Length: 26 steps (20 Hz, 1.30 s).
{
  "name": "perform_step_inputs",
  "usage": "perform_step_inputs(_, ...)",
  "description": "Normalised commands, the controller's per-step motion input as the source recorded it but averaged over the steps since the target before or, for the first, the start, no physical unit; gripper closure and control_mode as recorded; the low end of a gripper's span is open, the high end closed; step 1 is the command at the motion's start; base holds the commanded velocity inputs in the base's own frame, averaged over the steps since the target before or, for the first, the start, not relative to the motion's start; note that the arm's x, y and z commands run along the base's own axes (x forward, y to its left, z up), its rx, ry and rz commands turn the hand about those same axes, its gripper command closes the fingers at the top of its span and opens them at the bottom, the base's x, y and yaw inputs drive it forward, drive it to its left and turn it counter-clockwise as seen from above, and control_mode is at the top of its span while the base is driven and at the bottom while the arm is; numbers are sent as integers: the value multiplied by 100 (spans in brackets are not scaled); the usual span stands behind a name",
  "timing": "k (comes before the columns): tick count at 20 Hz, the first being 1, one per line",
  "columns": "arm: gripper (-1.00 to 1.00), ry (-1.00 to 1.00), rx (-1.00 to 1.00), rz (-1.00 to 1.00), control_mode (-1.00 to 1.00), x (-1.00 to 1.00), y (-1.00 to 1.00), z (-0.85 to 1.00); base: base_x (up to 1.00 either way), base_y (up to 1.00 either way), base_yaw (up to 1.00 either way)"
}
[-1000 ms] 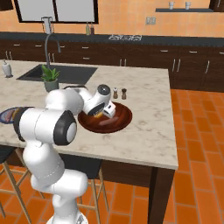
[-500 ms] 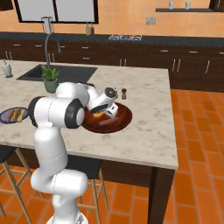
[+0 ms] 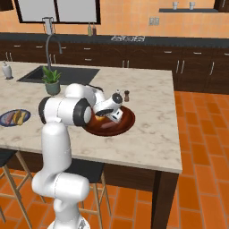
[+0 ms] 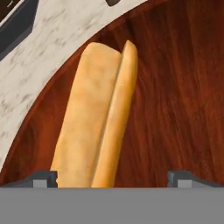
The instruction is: Place one bun and one sausage from the bowl on each plate.
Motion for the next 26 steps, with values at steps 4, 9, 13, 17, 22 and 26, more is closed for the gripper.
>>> perform_step_inputs(4,-100,4,0,0,-100,29,24,-5,0,0,0)
perform_step_inputs(9,-100,5,0,0,-100,23,13,-8,0,0,0)
perform_step_inputs(13,-100,6,1,0,-100,3,0,-21,0,0,0)
perform_step_inputs(17,-100,1,-3,0,-100,0,0,-25,0,0,0)
perform_step_inputs(22,-100,-2,-18,1,-100,-7,0,-37,0,0,0)
perform_step_inputs(26,-100,1,-15,0,-100,-1,1,-17,0,0,0)
